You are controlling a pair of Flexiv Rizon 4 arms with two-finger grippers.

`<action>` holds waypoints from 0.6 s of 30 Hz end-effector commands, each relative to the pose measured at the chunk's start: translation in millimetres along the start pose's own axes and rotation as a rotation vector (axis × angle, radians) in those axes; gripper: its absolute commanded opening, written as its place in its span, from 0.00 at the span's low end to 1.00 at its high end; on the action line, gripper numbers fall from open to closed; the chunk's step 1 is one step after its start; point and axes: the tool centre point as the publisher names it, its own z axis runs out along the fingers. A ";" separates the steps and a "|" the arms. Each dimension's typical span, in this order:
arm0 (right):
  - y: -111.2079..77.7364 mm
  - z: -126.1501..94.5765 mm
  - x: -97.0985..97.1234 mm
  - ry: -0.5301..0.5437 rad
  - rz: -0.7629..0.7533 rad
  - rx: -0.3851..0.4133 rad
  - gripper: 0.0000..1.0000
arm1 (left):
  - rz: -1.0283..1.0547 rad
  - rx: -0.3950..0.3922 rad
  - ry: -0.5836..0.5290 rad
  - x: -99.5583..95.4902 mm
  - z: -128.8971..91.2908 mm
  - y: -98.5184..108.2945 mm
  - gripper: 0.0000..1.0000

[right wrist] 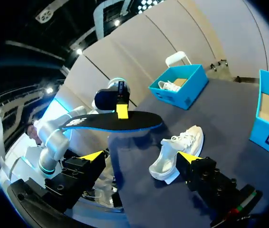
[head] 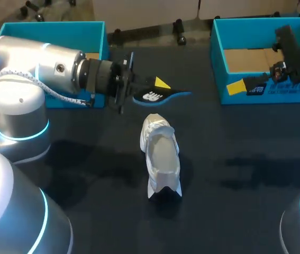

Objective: Take the shoe out of the shoebox, open the shoe tongue, remove and reinsert the insole, then place the shoe into the shoebox

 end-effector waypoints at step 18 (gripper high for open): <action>-48.0 12.5 -36.9 -0.243 -0.404 0.075 1.00 | -0.169 0.051 -0.038 25.6 -16.6 -24.7 0.00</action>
